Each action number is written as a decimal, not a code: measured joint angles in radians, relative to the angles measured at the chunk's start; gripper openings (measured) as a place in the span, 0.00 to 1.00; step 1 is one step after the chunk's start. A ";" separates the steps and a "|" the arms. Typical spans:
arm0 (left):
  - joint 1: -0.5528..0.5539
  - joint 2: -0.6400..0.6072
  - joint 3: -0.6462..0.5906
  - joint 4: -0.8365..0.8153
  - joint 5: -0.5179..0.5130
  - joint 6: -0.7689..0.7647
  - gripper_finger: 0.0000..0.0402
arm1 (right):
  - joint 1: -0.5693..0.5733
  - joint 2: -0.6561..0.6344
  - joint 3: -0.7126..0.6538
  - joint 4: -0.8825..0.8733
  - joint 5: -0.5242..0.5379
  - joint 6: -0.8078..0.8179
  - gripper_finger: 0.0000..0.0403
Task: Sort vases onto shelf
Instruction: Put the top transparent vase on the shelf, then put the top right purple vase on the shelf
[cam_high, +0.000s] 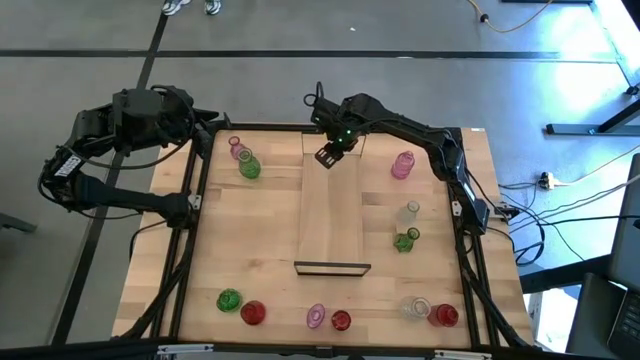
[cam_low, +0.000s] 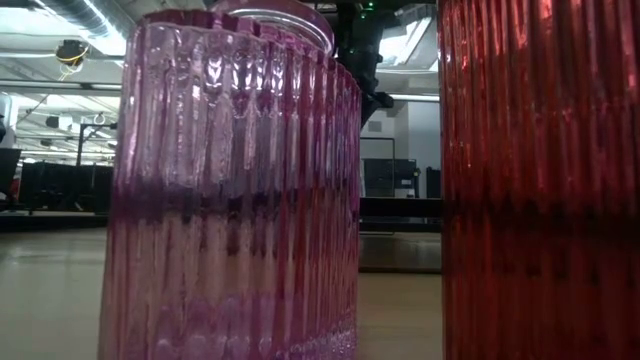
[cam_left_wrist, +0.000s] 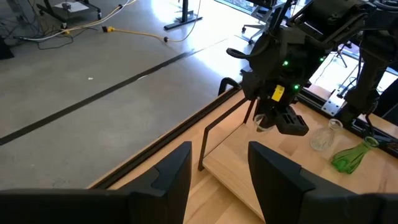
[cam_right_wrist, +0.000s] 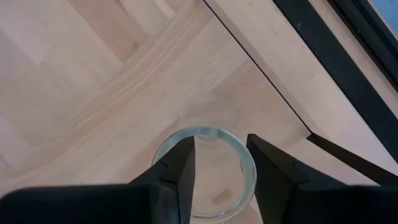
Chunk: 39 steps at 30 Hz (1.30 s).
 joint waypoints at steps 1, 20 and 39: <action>0.000 0.000 0.000 0.000 0.000 0.000 0.38 | 0.000 -0.002 0.000 0.001 0.001 0.000 0.31; 0.000 0.000 0.000 -0.002 0.000 0.000 0.38 | 0.000 -0.006 0.044 -0.014 0.012 -0.005 0.31; 0.000 0.000 0.000 -0.003 0.000 0.000 0.38 | 0.001 -0.231 0.044 -0.018 0.071 0.012 0.31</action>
